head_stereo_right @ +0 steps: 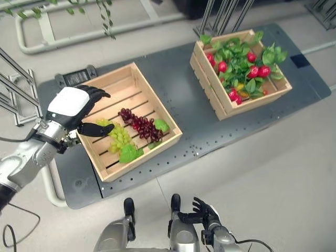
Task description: Pick up the fruits from the basket on one side to the basket on the other side
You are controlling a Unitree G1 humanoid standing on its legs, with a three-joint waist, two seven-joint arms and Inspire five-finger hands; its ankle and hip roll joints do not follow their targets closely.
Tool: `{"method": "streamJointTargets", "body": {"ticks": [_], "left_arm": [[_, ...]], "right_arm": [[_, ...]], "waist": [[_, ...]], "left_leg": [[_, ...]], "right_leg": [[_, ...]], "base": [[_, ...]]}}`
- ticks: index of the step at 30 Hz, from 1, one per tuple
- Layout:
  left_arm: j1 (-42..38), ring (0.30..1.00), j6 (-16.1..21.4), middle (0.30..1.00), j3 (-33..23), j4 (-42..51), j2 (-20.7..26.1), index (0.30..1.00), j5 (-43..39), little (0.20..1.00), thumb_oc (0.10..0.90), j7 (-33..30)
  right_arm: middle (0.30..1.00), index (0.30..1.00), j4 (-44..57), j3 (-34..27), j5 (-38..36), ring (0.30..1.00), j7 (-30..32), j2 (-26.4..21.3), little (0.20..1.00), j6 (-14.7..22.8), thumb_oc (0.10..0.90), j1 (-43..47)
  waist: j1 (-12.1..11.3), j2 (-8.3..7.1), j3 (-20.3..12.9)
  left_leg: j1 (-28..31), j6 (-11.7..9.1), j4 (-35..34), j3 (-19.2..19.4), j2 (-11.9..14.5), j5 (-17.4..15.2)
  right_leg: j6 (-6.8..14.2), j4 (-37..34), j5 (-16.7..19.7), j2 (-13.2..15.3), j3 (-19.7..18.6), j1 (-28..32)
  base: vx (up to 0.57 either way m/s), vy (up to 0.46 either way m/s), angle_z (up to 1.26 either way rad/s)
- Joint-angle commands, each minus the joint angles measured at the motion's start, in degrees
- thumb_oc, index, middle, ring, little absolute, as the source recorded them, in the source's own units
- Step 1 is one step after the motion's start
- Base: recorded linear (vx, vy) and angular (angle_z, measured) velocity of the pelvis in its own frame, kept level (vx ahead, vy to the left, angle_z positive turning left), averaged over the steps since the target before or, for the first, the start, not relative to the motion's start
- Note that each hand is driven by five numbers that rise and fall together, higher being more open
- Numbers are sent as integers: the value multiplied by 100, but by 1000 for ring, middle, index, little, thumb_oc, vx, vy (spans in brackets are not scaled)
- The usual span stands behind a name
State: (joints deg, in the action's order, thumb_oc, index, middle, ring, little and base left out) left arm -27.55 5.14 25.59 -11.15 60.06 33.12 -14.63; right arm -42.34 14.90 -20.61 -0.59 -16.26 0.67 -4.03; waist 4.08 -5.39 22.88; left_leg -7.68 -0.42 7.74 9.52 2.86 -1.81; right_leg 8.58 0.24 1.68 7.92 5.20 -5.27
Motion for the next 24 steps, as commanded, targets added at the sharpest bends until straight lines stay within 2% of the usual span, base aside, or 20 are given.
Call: {"method": "streamJointTargets", "body": {"ticks": [1,8,11,16,19,21,24], "left_arm": [[-877,900,-153,900,-122,15,397,900,411,900,800,-237],[-1556,900,-522,900,580,-416,621,900,928,900,800,196],[-1592,900,-681,900,654,-366,612,900,1308,900,800,540],[-1825,900,-881,900,771,-425,738,900,1539,900,800,746],[-2063,900,-1044,900,930,-592,684,900,1716,900,800,1215],[-2159,900,-1173,900,1012,-681,608,900,2140,900,800,1442],[-2437,900,-1312,900,1191,-902,600,900,2260,900,800,1533]], "right_arm": [[900,900,269,327,427,900,434,-670,900,330,800,-225],[900,900,641,424,187,900,603,-882,900,233,800,-103],[900,900,669,376,242,900,643,-873,900,265,800,-70],[900,900,767,369,140,900,663,-988,900,185,800,-16],[900,900,788,399,159,900,648,-1004,900,212,800,9],[900,900,788,448,97,900,662,-1005,900,195,800,86],[900,900,811,506,75,900,684,-1024,900,213,800,150]], "waist": [[113,164,-160],[203,187,96],[195,192,171],[208,225,269],[237,195,315],[218,160,346],[246,114,381]], "left_leg": [[-283,213,911,37,-180,-679],[-706,213,1275,-8,-190,-721],[-770,232,1362,-22,-207,-747],[-889,200,1354,-28,-214,-680],[-944,197,1342,-11,-211,-651],[-1016,186,1352,-37,-212,-621],[-1082,168,1386,-16,-176,-606]], "right_leg": [[-30,989,-192,-187,-190,-627],[-116,1383,-323,-240,-228,-1038],[-142,1479,-372,-258,-231,-1088],[-174,1503,-376,-262,-183,-1185],[-172,1438,-337,-286,-205,-1197],[-180,1415,-312,-318,-203,-1232],[-180,1432,-304,-337,-198,-1279]], "base": [[-29,18,-5],[-43,14,0],[-5,-12,-4],[-27,-5,0],[-11,-9,0],[-42,-43,2],[-16,-24,0]]}}
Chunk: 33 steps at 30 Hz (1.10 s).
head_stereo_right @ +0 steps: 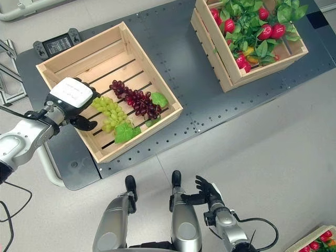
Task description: Pick up the fruits from the basket on one side to the basket on the other side
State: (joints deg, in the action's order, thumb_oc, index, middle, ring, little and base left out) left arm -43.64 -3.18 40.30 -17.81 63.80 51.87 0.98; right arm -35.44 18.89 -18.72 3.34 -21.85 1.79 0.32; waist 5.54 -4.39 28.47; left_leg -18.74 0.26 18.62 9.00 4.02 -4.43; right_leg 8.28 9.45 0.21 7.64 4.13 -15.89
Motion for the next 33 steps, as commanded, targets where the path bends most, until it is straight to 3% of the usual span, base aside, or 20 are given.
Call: {"method": "streamJointTargets", "body": {"ticks": [1,4,6,12,18,26,33], "left_arm": [[-1011,900,-591,900,-149,-313,220,900,414,900,800,-8],[-1240,900,-761,900,-49,-561,130,900,479,900,800,-207],[-1357,900,-917,900,4,-859,-52,900,525,900,800,-663],[-1387,900,-958,900,-100,-1206,-399,900,663,900,800,-1402],[-1451,900,-1012,900,5,-1463,-650,900,783,900,800,-1413],[-1649,900,-964,900,266,-1876,-1052,900,1090,900,800,-876],[-1843,900,-1290,900,376,-2428,-1377,900,1017,900,800,-515]], "right_arm": [[900,900,135,134,-122,900,311,-462,900,107,800,-269],[900,900,181,195,-187,900,341,-452,900,93,800,-246],[900,900,154,249,-227,900,339,-415,900,124,800,-197],[900,900,102,365,-280,900,330,-302,900,145,800,-100],[900,900,142,428,-356,900,392,-292,900,82,800,-18],[900,900,122,460,-311,900,349,-328,900,84,800,109],[900,900,57,522,-333,900,350,-329,900,123,800,235]], "waist": [[108,-2,-158],[133,-55,-129],[152,-111,-104],[149,-195,-78],[194,-231,-29],[299,-241,68],[364,-279,132]], "left_leg": [[-1,93,329,47,-276,-348],[-45,98,375,76,-256,-358],[-117,83,446,82,-224,-362],[-233,84,511,92,-204,-369],[-268,75,541,89,-188,-367],[-323,77,668,164,-160,-420],[-434,90,726,219,-151,-417]], "right_leg": [[-151,505,-152,-318,-85,-217],[-153,517,-146,-337,-85,-251],[-167,540,-143,-360,-95,-295],[-195,600,-156,-427,-117,-395],[-198,634,-146,-446,-137,-449],[-182,723,-150,-457,-188,-534],[-182,806,-136,-466,-213,-685]], "base": [[-5,-30,0],[-2,-21,0],[-6,-37,2],[6,-27,1],[0,0,0],[1,6,-1],[4,11,-5]]}}
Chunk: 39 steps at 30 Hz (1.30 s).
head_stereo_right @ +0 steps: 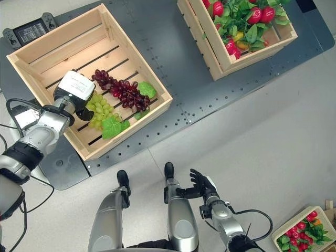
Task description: Pick up the fruits from the basket on one side to the basket on the other side
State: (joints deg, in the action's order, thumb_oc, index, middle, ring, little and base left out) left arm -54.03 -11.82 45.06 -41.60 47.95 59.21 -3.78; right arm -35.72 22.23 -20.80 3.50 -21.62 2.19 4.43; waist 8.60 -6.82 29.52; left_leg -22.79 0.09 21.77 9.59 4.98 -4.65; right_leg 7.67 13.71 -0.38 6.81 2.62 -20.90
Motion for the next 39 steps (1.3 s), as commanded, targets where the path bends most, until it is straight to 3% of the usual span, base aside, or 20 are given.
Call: {"method": "streamJointTargets", "body": {"ticks": [1,14,15,17,18,24,30,35,39], "left_arm": [[-847,900,-474,900,-88,-238,111,900,302,900,800,-73],[-902,900,-743,900,-52,-996,-304,900,153,900,800,-55],[-929,585,-757,585,-24,-1143,-355,585,62,585,590,-120],[-929,326,-818,326,-45,-1224,-401,326,-5,326,417,-157],[-940,300,-804,300,-51,-1292,-401,300,-92,300,400,-198],[-919,300,-631,300,-100,-1317,-401,300,-165,300,400,-429],[-991,300,-250,300,-107,-1073,-255,300,-148,300,400,-1221],[-944,300,331,300,-202,-170,310,300,-348,300,400,-2047],[-741,300,460,300,-404,610,725,300,-410,300,400,-2310]], "right_arm": [[900,900,99,219,-171,900,349,-359,900,61,800,-148],[900,900,147,296,-262,900,465,-410,900,105,800,-18],[900,900,129,323,-280,900,484,-418,900,116,800,11],[900,900,135,327,-291,900,500,-422,900,129,800,17],[900,900,152,333,-273,900,496,-434,900,141,800,20],[900,900,234,348,-295,900,502,-476,900,114,800,13],[900,900,158,353,-313,900,494,-448,900,195,800,-24],[900,900,193,165,-425,900,452,-407,900,250,800,-235],[900,900,172,-36,-570,900,456,-324,900,355,800,-409]], "waist": [[73,-45,27],[163,-46,27],[173,-33,27],[188,-25,27],[196,-19,27],[204,14,27],[156,41,27],[39,123,27],[-55,170,-70]], "left_leg": [[-81,110,411,170,-249,-381],[-282,117,376,205,-297,-357],[-304,116,360,218,-300,-347],[-350,113,371,216,-308,-333],[-351,112,346,226,-314,-323],[-369,104,273,246,-326,-283],[-231,99,127,241,-351,-259],[104,98,-18,178,-406,-277],[319,95,-163,121,-457,-263]], "right_leg": [[-116,402,-62,-382,-62,-255],[-118,517,-43,-435,-87,-598],[-125,518,-41,-433,-85,-632],[-132,548,-41,-445,-102,-683],[-138,550,-45,-453,-104,-698],[-156,581,-45,-463,-74,-789],[-150,499,-43,-449,-37,-688],[-136,414,-90,-384,70,-371],[-131,317,-109,-344,115,-158]], "base": [[3,9,-6],[1,1,0],[0,0,0],[0,0,0],[0,0,0],[-3,2,-1],[0,0,0],[0,0,0],[1,-11,2]]}}
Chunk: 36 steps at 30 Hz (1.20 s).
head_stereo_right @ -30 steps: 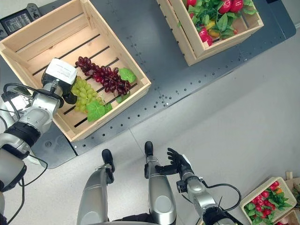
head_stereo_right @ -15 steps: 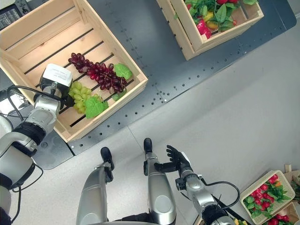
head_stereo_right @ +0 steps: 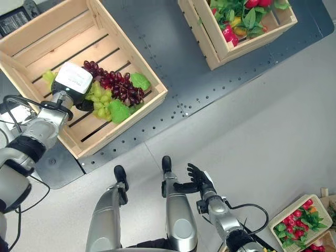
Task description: Pick up the fruits from the basket on one side to the basket on the other side
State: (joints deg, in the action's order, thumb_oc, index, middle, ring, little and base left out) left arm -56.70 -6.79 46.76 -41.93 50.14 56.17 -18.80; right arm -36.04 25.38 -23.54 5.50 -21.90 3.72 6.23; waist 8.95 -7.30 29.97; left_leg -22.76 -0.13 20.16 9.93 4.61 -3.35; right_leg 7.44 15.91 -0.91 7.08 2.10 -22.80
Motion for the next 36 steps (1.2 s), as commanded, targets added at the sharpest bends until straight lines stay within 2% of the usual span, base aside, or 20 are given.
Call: {"method": "streamJointTargets", "body": {"ticks": [1,5,7,10,14,17,21,26,30,33,36], "left_arm": [[-334,300,44,300,-734,887,631,300,-37,300,400,-912],[177,300,189,300,-1178,1917,1175,300,-200,300,400,-1096],[667,300,322,300,-1707,2592,1389,300,-141,300,400,-1001],[1162,300,427,300,-2182,3064,1488,300,-94,300,400,-938],[2300,300,615,300,-2944,3917,1598,300,-1,300,400,-608],[2862,300,721,300,-3257,4276,1634,300,103,300,400,-272],[3633,300,925,300,-3684,4804,1815,300,280,300,400,26],[3553,300,1114,300,-3467,4850,1684,300,412,300,400,33],[3343,300,1124,300,-3247,4884,1462,300,422,300,400,227],[3002,300,1022,300,-2985,4898,1093,300,477,300,400,671],[2823,300,915,300,-2813,4888,937,300,334,300,400,857]], "right_arm": [[900,900,220,-429,-298,900,287,-274,900,232,800,-659],[900,900,284,-731,-324,900,419,-176,900,360,800,-919],[900,900,402,-927,-245,900,452,-116,900,352,800,-1070],[900,900,639,-1065,-120,900,569,-125,900,400,800,-1207],[900,900,1529,-1553,-265,900,788,-299,900,361,800,-1523],[900,900,2089,-1874,-102,900,930,-502,900,70,800,-1667],[900,900,3325,-2546,-766,900,500,-908,900,-223,800,-1848],[900,900,4480,-3023,-1190,900,-68,-1413,900,-352,800,-1383],[900,900,4973,-3038,-1181,900,-110,-1532,900,-381,800,-848],[900,900,5389,-2749,-1234,900,-155,-1547,900,-508,800,-221],[900,900,5721,-2383,-1577,900,-585,-1562,900,-646,800,87]], "waist": [[-121,240,-160],[-249,330,-427],[-317,374,-662],[-357,399,-876],[-416,415,-1311],[-416,441,-1501],[-410,489,-1773],[-391,563,-1950],[-441,604,-2012],[-545,631,-2075],[-639,608,-2137]], "left_leg": [[399,111,-70,65,-438,-385],[748,87,-450,-32,-503,-334],[1052,68,-767,-83,-535,-283],[1318,24,-1046,-120,-522,-215],[1893,-35,-1612,-197,-498,-117],[2140,-44,-1812,-211,-467,-83],[2505,-59,-2091,-242,-458,-47],[2758,-96,-2306,-217,-458,-22],[2861,-101,-2413,-230,-478,-17],[2912,-76,-2482,-265,-497,-29],[2900,-66,-2455,-276,-507,-24]], "right_leg": [[-104,48,-64,-350,185,118],[-73,-188,-78,-293,253,443],[-62,-389,-85,-272,290,732],[-53,-599,-72,-255,333,1016],[-6,-1031,-25,-243,379,1602],[14,-1158,-2,-240,392,1811],[48,-1400,60,-216,386,2143],[113,-1700,210,-152,433,2384],[169,-1878,331,-100,413,2478],[213,-1852,323,-68,441,2495],[232,-1843,330,-22,485,2500]], "base": [[24,-13,5],[31,-13,14],[73,-35,13],[61,-46,13],[90,-52,12],[73,-19,4],[72,-25,-1],[9,-5,6],[-3,5,-2],[-41,1,2],[-42,-8,2]]}}
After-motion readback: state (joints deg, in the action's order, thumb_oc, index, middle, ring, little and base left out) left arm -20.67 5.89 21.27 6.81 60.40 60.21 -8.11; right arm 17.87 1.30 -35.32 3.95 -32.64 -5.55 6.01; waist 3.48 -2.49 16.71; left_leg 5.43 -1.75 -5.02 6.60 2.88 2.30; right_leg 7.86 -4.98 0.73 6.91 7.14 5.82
